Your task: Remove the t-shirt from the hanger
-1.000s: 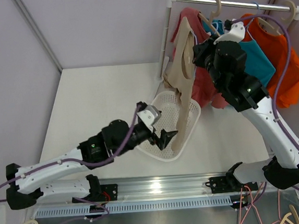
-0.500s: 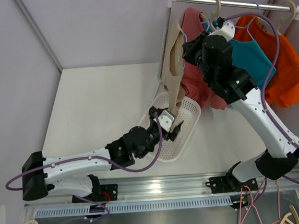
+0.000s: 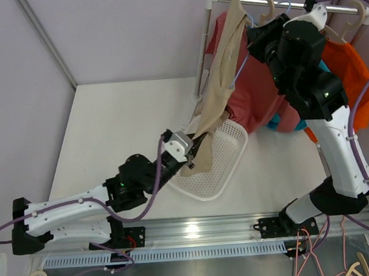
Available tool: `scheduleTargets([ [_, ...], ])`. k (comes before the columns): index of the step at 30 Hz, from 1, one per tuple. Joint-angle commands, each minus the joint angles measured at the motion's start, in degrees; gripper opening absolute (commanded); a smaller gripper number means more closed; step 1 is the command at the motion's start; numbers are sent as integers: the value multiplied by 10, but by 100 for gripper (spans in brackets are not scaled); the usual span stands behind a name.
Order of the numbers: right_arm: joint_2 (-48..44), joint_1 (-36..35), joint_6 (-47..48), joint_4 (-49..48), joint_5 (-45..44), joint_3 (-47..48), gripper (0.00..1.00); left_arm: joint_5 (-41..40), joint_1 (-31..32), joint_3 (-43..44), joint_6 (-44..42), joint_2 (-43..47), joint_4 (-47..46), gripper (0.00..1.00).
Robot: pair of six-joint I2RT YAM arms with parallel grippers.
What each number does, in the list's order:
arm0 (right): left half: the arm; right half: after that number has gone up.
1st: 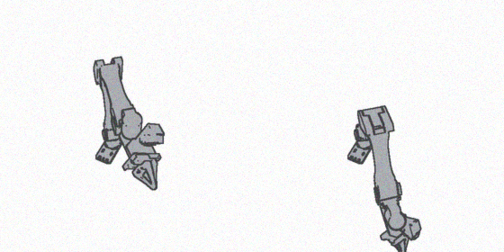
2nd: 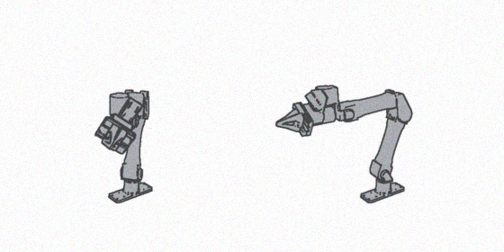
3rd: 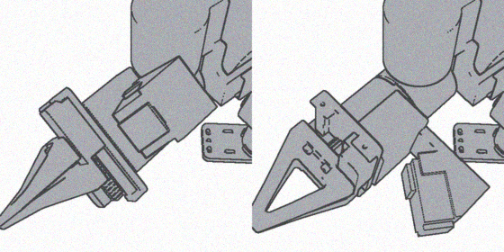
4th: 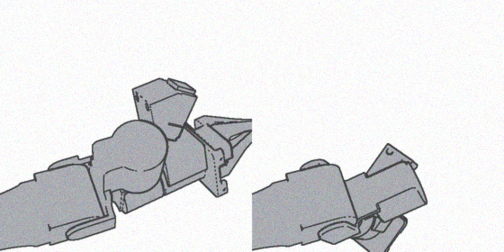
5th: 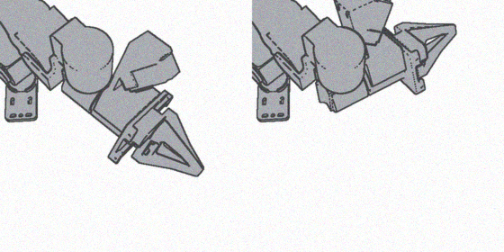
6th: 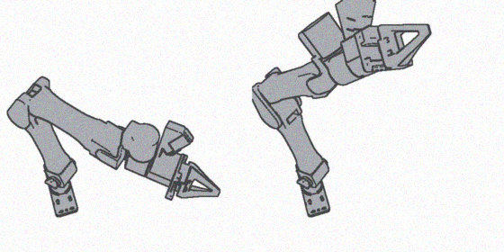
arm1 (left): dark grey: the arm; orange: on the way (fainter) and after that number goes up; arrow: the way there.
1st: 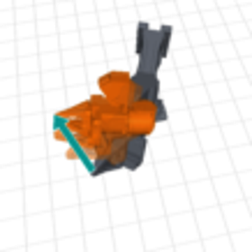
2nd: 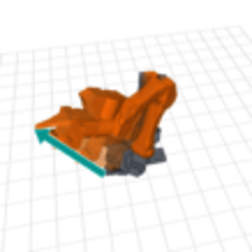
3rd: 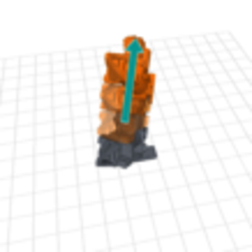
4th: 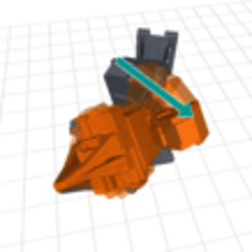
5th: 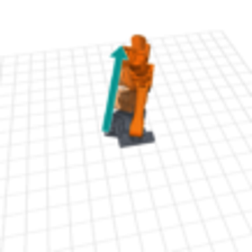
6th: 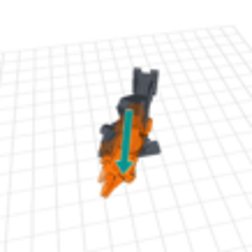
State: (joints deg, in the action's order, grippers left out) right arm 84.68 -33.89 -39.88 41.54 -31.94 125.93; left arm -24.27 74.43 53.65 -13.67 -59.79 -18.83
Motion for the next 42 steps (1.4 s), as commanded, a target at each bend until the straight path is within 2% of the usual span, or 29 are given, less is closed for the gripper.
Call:
scheduleTargets([
  [1,8,22,51,-79,14,48,0,54,12,45,-34,36,-3,1],
  [7,57,26,104,-134,67,168,0,74,12,216,-91,-10,49,1],
  [9,68,27,103,-138,74,191,0,84,12,284,-94,-40,94,1],
  [11,63,27,94,-135,82,189,0,98,16,347,-87,-54,120,1],
  [13,55,27,80,-128,86,166,0,102,22,353,-77,-53,139,1],
  [15,36,28,50,-105,89,137,0,105,35,328,-64,-39,150,1],
  [17,20,39,22,-66,86,90,0,95,65,251,-52,3,138,1],
  [20,-23,72,-47,-57,121,3,0,77,121,142,-49,66,106,1],
  [22,-46,129,-96,-53,176,-28,0,59,150,94,-30,93,107,1],
  [23,-48,178,-123,-42,227,-38,0,47,184,36,-19,120,101,1],
  [24,-47,204,-123,-34,252,-36,0,39,202,36,-19,131,91,1],
  [27,-34,301,-162,-21,364,-36,0,11,243,-77,0,163,35,1],
  [28,-29,320,-180,-17,430,-36,0,-10,244,-157,25,164,23,1],
  [31,-10,357,-181,-12,525,-30,0,-52,243,-217,49,148,-51,0],
  [34,-4,349,-145,24,593,-8,0,-48,188,-204,115,126,-54,1],
  [35,-19,342,-113,51,629,-9,0,-38,134,-192,130,123,-36,1],
  [37,-54,324,-87,60,667,-62,0,-20,85,-128,171,109,23,1],
  [39,-132,306,-78,1,754,-147,0,-38,28,-83,176,93,68,1],
  [40,-158,302,-78,-8,769,-227,0,-49,13,-9,178,73,119,1],
  [42,-239,289,-58,11,758,-293,0,-60,-49,74,206,48,177,1],
])
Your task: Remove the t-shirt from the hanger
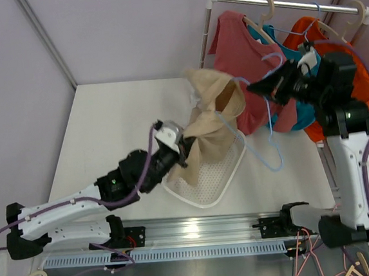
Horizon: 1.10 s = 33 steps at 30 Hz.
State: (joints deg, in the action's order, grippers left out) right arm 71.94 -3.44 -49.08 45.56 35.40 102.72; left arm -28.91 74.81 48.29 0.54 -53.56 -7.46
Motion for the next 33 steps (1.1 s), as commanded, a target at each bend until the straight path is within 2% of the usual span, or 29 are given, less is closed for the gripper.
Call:
scheduleTargets([
  [1,-136,-18,38,-14,79,-125,0,-5,-75,177,73,-38,122,1],
  [2,-161,-19,40,-11,77,-158,0,10,-117,201,79,-51,145,1],
  [4,-229,-27,38,-4,87,-213,0,29,-147,264,90,-76,179,1],
  [6,-262,-34,52,45,74,-247,0,29,-171,331,88,-112,207,1],
  [10,-314,-36,126,180,9,-209,0,31,-185,392,79,-152,234,1],
  [12,-342,-37,140,195,-36,-175,0,50,-186,411,71,-152,213,1],
  [14,-363,-34,154,199,-124,-160,0,102,-186,452,63,-155,206,1],
  [15,-368,-34,158,197,-152,-160,0,122,-186,501,54,-170,217,1],
  [16,-370,-33,161,187,-201,-167,0,166,-186,595,47,-182,226,1],
  [17,-380,-32,164,176,-214,-179,0,181,-187,627,34,-194,236,1],
  [19,-388,-31,167,129,-227,-231,0,202,-187,726,18,-240,252,1],
  [21,-399,-31,159,90,-237,-272,0,210,-191,920,-1,-289,275,1],
  [22,-399,-30,159,55,-235,-308,0,222,-194,969,-3,-348,304,1],
  [24,-394,-30,159,25,-236,-334,0,249,-200,1051,-9,-387,300,1],
  [26,-388,-30,163,-15,-234,-363,0,278,-203,1018,-22,-369,234,1],
  [27,-380,-31,164,-24,-239,-368,0,285,-204,933,-19,-351,210,1],
  [28,-376,-30,165,-42,-241,-372,0,306,-203,903,-13,-331,168,1],
  [30,-364,-31,165,-69,-247,-386,0,342,-203,835,10,-283,144,1],
  [33,-346,-31,166,-90,-252,-390,0,351,-202,767,25,-248,154,0],
])
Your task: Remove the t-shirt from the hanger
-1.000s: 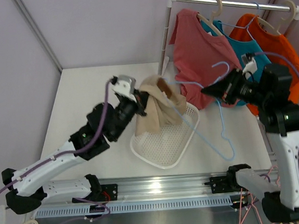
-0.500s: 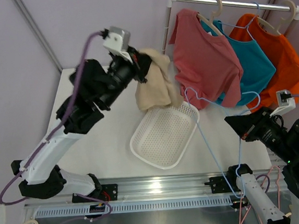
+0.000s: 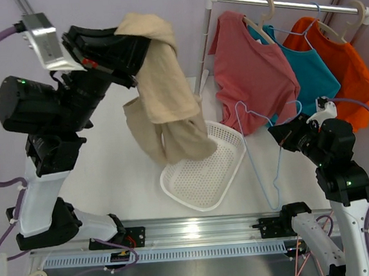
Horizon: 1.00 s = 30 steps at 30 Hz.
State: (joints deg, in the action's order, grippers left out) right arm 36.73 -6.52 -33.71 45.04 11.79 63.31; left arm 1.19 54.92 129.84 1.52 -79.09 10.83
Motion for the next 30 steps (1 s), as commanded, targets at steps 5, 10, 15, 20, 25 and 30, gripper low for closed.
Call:
scheduleTargets([
  [5,39,0,15,-114,-26,21,0,29,-3,-325,99,102,-96,1],
  [10,108,-2,39,-168,2,80,0,8,20,-689,203,192,-325,1],
  [15,222,-12,87,-230,23,135,0,-9,23,-760,201,161,-346,1],
  [20,321,-26,126,-254,24,226,0,-45,23,-750,198,143,-294,1],
  [25,416,-52,170,-240,-42,306,0,-54,22,-660,151,157,-253,1],
  [30,471,-60,193,-293,-83,348,0,-16,23,-481,94,119,-173,1],
])
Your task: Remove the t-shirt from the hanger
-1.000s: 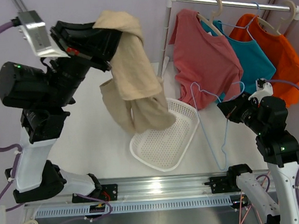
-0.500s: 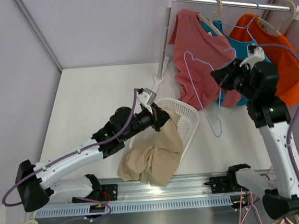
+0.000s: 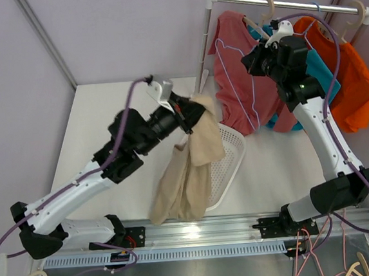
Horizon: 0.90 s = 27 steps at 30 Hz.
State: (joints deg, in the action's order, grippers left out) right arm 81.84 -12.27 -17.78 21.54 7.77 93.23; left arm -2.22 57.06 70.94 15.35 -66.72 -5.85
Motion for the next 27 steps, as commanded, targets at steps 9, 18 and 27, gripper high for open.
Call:
scheduleTargets([
  [9,73,-14,35,-67,-61,100,0,35,0,293,-104,-50,41,1],
  [18,96,-14,51,-88,-55,130,0,-1,-2,-3,-7,-13,-84,1],
  [27,206,-15,69,-26,-43,289,0,18,4,-344,186,-164,-262,1],
])
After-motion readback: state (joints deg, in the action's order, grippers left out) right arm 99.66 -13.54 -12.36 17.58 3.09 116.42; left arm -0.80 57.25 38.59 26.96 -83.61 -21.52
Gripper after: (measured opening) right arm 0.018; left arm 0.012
